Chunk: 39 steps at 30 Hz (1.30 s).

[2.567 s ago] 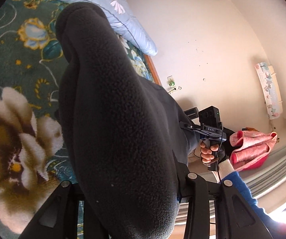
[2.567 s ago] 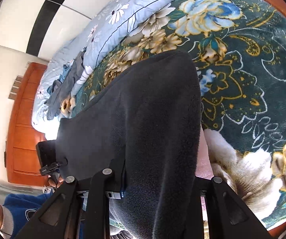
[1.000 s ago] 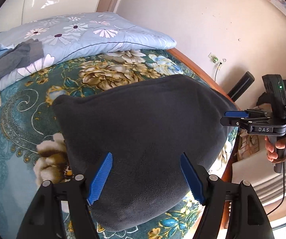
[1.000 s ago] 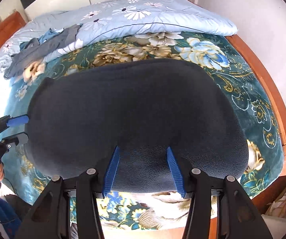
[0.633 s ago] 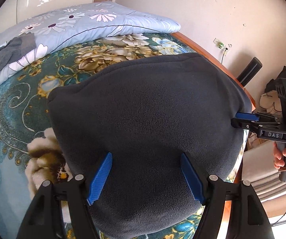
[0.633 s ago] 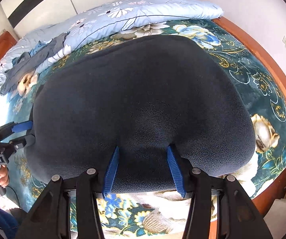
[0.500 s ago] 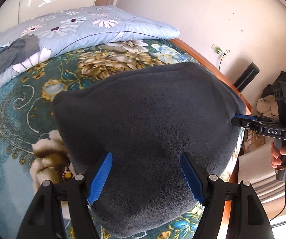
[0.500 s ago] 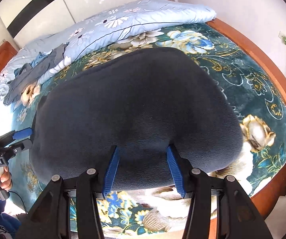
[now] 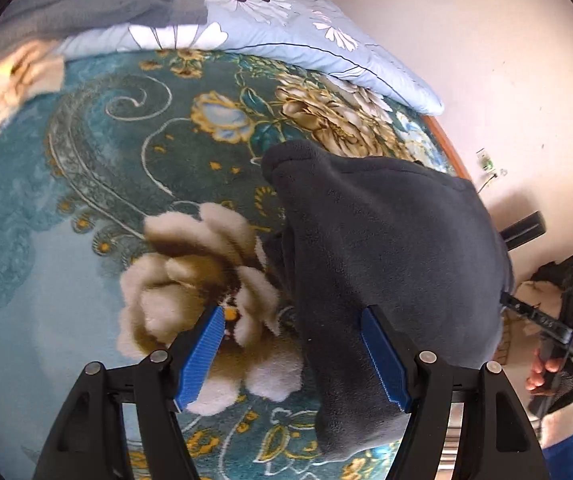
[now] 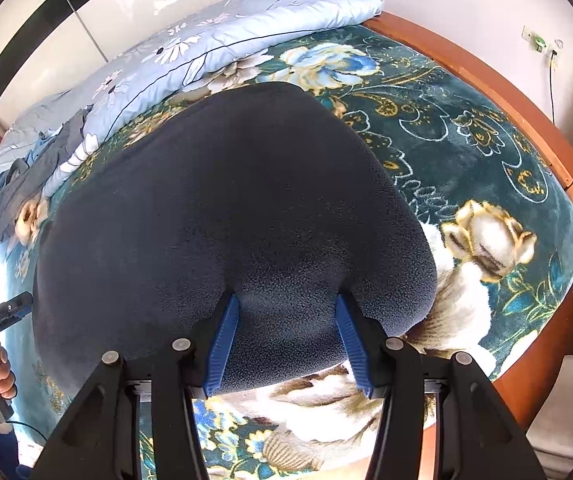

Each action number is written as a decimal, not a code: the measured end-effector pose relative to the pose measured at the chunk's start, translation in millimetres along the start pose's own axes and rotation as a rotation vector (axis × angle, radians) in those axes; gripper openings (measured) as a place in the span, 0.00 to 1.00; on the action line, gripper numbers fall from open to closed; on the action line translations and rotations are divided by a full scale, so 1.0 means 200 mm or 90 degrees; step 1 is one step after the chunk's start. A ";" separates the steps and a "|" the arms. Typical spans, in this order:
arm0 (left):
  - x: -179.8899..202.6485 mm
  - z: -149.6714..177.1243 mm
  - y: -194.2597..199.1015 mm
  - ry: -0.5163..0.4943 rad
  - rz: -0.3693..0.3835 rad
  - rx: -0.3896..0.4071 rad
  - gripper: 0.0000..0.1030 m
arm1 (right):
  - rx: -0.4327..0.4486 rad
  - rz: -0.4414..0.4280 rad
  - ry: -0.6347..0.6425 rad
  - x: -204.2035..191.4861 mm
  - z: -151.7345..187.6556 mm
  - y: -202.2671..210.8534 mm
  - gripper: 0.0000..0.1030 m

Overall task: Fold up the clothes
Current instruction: 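Lower the bundle onto the floral blanket and open both grippers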

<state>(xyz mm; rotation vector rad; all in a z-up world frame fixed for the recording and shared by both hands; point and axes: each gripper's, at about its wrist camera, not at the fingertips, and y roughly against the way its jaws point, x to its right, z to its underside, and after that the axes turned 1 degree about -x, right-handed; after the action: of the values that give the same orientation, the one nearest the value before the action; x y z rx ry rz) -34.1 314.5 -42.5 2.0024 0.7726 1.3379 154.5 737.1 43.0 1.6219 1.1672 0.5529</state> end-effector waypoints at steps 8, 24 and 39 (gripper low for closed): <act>0.06 -0.09 -0.04 -0.001 0.101 0.008 0.55 | 0.006 -0.013 -0.009 0.04 0.00 -0.04 0.51; 0.12 -0.17 -0.08 -0.042 0.014 0.011 0.20 | 0.013 -0.011 -0.029 0.05 -0.01 -0.04 0.52; 0.49 0.16 0.14 -0.213 -0.158 0.066 0.70 | 0.065 0.048 -0.016 -0.30 0.19 0.09 0.52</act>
<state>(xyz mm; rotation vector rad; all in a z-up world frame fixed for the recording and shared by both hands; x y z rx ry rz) 30.4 364.2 25.3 2.0592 0.9091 0.8099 167.4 665.3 55.8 1.7607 1.1342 0.5270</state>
